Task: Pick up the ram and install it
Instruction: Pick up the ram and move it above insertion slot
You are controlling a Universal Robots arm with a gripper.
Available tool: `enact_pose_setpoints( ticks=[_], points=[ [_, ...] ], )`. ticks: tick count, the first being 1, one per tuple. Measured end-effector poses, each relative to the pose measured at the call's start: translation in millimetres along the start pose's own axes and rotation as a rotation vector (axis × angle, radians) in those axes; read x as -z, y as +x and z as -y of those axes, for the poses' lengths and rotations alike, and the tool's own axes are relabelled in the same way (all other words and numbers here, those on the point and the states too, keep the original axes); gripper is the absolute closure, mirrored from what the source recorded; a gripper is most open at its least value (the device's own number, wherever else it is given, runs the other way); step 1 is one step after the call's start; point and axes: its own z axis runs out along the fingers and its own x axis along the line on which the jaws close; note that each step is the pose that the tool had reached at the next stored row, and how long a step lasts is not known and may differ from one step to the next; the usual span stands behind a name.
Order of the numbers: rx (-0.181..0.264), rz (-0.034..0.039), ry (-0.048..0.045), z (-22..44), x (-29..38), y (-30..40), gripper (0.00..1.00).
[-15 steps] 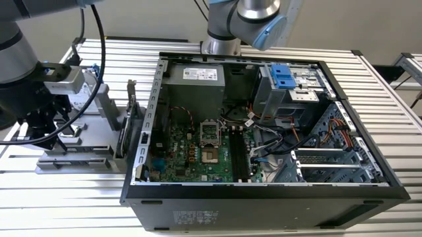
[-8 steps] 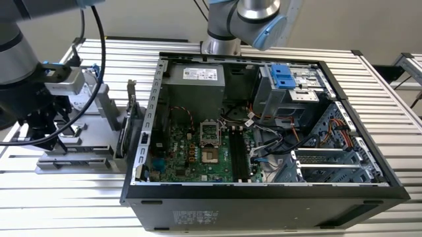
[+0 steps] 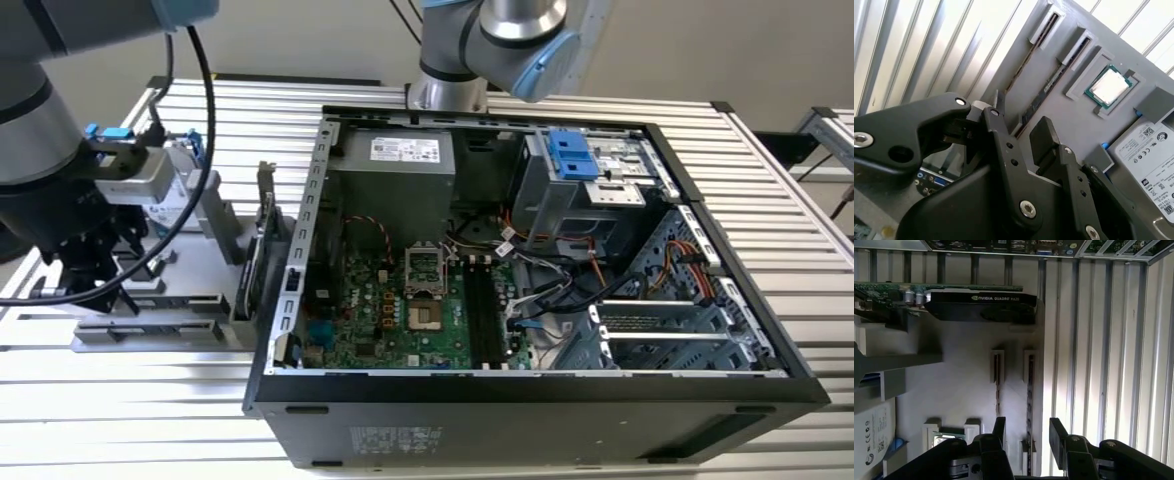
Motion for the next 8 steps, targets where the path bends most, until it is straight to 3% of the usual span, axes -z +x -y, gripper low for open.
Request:
enact_pose_setpoints(
  ticks=[8],
  points=[
    [0.000,-0.0001,-0.0060,0.1,-10.9,-3.5,0.00]
  ],
)
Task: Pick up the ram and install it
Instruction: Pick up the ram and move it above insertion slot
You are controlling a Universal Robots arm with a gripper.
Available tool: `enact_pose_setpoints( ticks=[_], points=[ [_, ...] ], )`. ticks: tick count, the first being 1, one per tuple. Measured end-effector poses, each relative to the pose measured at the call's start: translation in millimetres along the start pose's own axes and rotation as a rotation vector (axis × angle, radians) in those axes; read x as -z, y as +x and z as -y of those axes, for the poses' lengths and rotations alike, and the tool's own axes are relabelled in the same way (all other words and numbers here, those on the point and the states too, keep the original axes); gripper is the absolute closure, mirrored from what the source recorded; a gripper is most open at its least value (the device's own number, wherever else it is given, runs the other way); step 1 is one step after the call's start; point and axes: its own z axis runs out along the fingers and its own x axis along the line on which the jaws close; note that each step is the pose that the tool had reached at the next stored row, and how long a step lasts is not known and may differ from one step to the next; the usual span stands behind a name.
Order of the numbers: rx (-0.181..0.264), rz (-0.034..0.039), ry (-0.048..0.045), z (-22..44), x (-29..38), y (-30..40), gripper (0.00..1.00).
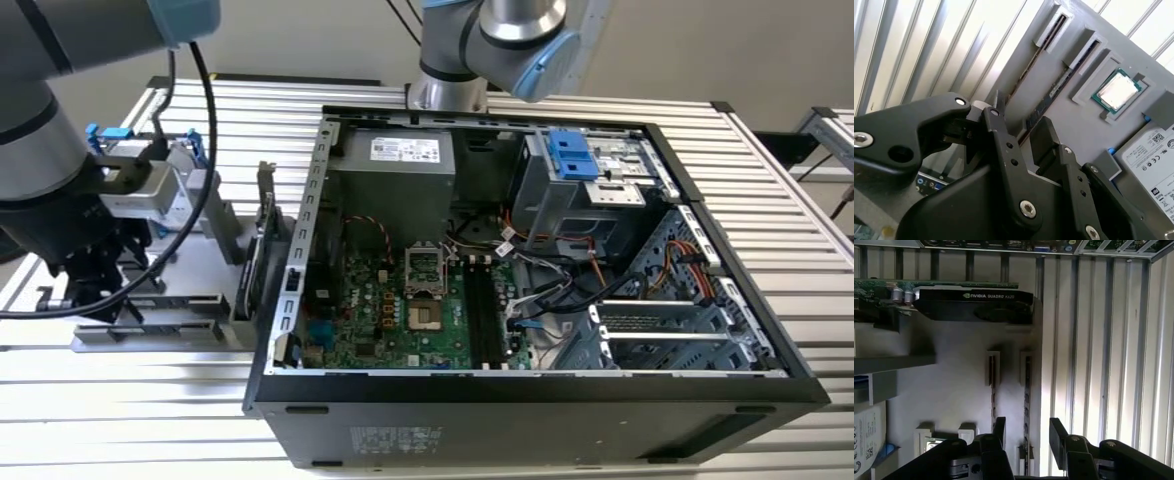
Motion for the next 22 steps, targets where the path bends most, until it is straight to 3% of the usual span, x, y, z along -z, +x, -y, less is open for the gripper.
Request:
enact_pose_setpoints(
  ticks=[14,22],
  points=[
    [0.000,0.0001,-0.0059,0.3,-17.6,-1.6,0.00],
    [0.004,0.0000,-0.0061,0.3,-20.1,-2.1,0.00]
  ],
)
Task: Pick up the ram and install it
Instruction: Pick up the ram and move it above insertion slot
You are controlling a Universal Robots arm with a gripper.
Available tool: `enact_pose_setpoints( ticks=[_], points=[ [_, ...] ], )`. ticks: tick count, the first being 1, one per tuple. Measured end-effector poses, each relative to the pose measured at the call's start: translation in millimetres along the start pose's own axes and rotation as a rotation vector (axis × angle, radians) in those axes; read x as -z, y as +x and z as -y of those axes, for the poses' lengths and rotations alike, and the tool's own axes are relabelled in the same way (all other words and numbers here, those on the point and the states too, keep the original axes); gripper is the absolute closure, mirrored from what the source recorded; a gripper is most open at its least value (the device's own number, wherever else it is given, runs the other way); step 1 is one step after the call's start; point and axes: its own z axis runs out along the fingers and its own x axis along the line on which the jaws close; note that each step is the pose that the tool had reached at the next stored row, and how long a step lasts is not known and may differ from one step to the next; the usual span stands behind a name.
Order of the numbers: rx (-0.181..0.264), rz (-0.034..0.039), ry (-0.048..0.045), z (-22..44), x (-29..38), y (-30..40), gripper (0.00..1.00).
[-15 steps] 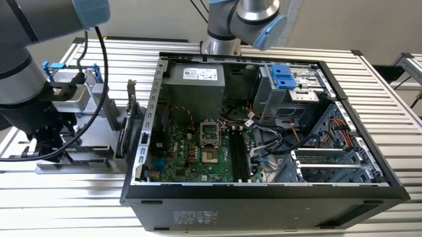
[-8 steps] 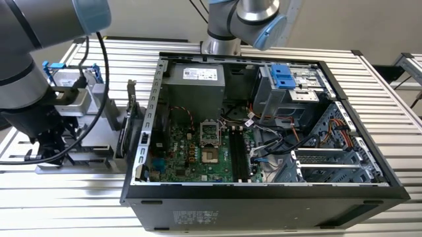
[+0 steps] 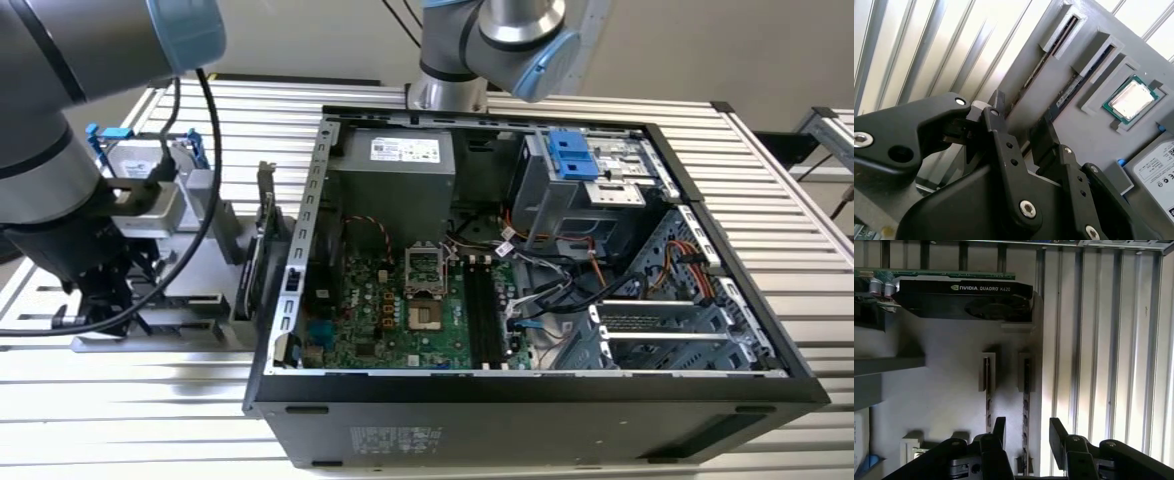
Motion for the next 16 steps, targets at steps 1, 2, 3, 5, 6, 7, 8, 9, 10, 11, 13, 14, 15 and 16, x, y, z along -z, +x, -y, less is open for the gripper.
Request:
enact_pose_setpoints(
  ticks=[1,2,3,5,6,7,8,9,10,11,13,14,15,16],
  points=[
    [0.002,0.0001,0.0001,0.0,-0.3,-0.1,0.00],
    [0.005,0.0000,0.0001,0.1,-0.7,-0.1,0.00],
    [0.006,0.0000,0.0000,0.0,-1.1,-0.2,0.00],
    [0.008,-0.0002,-0.0001,0.0,-2.4,-0.2,0.00],
    [0.009,-0.0002,-0.0001,0.1,-3.1,-0.2,0.00],
    [0.010,-0.0001,0.0000,0.2,-3.9,-0.3,0.00],
    [0.010,-0.0001,0.0000,0.3,-4.7,-0.3,0.00],
    [0.011,-0.0001,0.0001,0.5,-5.4,-0.3,0.00],
    [0.011,0.0000,0.0002,0.8,-6.2,-0.2,0.00],
    [0.011,-0.0001,0.0001,1.1,-7.0,-0.2,0.00],
    [0.012,-0.0002,-0.0001,1.6,-8.6,-0.2,0.00],
    [0.012,-0.0002,-0.0001,1.7,-9.5,-0.1,0.00],
    [0.013,-0.0003,-0.0002,1.8,-10.4,-0.1,0.00],
    [0.013,-0.0002,-0.0001,1.9,-11.0,-0.1,0.00]
  ],
)
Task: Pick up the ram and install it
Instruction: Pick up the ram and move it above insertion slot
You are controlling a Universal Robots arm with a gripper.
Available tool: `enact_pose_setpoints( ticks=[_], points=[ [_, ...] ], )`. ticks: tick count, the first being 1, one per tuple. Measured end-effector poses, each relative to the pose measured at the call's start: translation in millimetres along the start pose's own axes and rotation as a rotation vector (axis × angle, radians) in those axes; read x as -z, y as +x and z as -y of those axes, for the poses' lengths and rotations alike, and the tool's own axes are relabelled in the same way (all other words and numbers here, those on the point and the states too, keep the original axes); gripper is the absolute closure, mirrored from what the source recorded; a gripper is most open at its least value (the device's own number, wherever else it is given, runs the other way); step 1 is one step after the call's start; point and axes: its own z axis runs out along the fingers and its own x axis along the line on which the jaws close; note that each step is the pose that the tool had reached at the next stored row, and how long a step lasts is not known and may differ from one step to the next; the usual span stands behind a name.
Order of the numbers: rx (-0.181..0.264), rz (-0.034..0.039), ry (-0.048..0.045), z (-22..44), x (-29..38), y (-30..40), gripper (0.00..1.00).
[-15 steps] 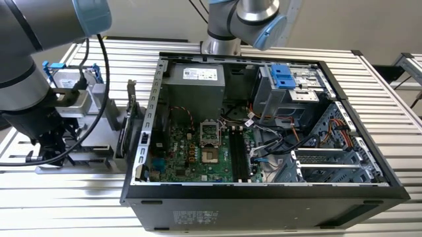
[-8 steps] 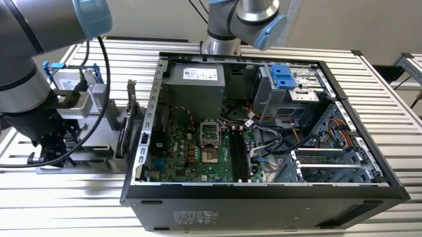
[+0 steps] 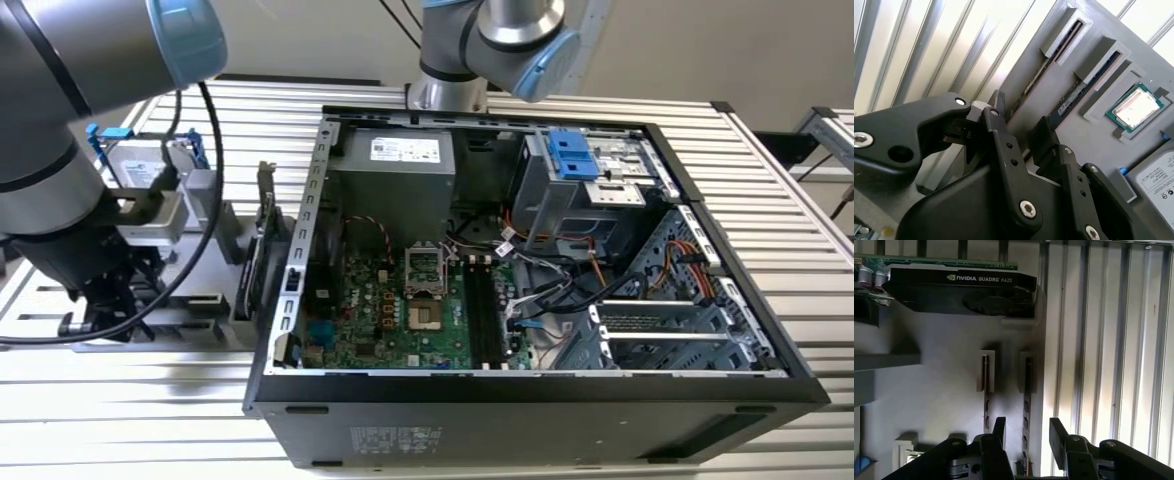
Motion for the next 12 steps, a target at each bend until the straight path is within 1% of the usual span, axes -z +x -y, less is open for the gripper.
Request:
enact_pose_setpoints(
  ticks=[12],
  points=[
    [0.009,-0.0002,-0.0001,0.6,-8.9,0.1,0.00]
  ],
)
